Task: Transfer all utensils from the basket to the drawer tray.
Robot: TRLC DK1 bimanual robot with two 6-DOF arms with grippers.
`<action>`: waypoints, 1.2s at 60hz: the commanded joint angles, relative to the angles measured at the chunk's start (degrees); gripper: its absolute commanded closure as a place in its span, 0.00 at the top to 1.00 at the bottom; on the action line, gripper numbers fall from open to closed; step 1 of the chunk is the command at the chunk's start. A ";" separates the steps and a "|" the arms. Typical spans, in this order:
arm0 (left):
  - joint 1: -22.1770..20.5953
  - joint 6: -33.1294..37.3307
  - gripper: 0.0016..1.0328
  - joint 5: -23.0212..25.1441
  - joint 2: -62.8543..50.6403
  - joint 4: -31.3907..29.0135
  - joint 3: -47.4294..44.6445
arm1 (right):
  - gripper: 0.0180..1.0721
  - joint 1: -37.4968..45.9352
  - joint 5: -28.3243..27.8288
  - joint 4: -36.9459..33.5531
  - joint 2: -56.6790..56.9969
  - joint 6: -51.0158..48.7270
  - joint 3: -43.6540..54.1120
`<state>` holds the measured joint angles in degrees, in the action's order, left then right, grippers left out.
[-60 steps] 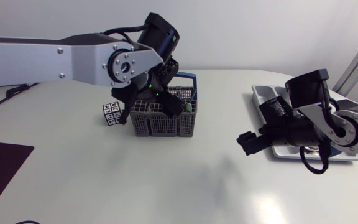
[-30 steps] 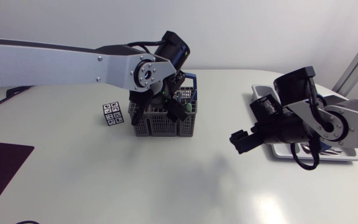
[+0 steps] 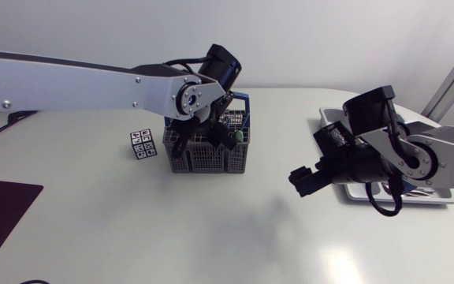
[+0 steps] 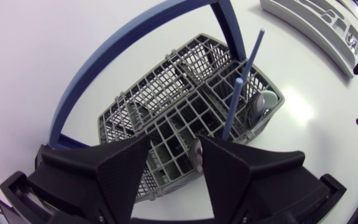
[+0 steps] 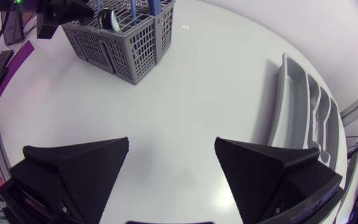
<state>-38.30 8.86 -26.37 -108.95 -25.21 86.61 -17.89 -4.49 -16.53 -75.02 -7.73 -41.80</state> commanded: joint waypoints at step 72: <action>-4.50 11.26 0.05 -9.05 6.82 3.50 -5.22 | 0.95 -3.38 1.94 1.24 0.05 1.57 3.13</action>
<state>-41.82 17.32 -33.78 -104.51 -22.98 82.83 -20.64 -2.98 -16.10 -75.09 -7.49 -40.21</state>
